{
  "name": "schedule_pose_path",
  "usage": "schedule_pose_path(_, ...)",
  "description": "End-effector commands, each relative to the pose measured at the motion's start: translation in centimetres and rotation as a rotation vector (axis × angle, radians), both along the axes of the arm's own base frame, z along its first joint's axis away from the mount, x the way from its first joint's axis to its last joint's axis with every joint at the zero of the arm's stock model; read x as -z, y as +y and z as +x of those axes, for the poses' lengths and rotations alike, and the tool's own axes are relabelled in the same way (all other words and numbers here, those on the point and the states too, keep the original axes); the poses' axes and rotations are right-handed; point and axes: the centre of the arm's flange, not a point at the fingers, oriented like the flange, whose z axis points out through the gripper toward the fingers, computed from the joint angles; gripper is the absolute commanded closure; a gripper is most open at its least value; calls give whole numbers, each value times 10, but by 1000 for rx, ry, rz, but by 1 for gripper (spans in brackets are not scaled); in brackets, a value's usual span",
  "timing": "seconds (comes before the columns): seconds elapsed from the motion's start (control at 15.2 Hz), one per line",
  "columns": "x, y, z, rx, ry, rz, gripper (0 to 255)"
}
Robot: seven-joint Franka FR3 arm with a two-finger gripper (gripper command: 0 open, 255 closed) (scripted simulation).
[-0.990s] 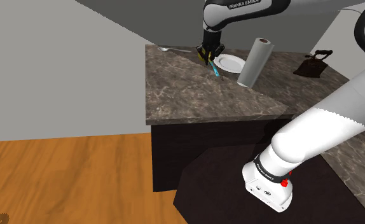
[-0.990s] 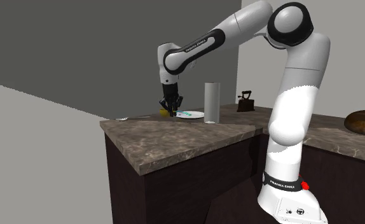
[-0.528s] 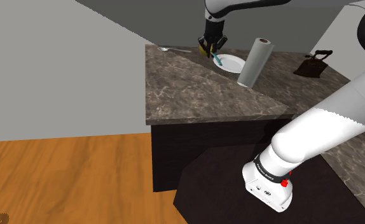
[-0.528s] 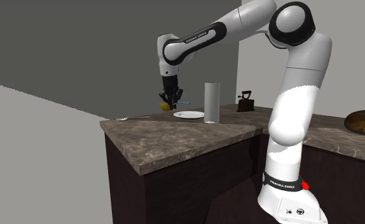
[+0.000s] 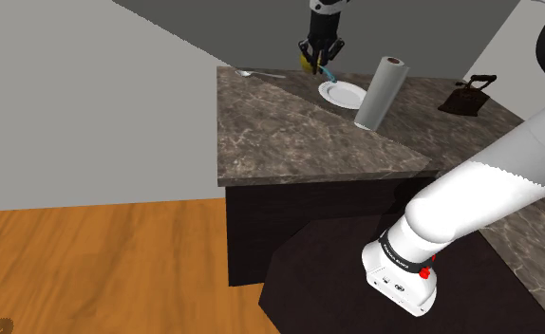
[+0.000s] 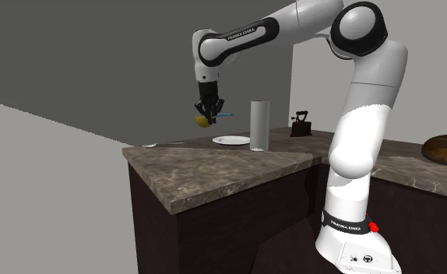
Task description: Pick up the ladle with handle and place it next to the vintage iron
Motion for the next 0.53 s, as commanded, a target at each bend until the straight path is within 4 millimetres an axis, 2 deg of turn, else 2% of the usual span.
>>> schedule_pose_path(0.0, -11, 0, 0, 0, 0, 0, 255)
schedule_pose_path(0.46, -48, 0, 0, 0, 0, 0, 255)
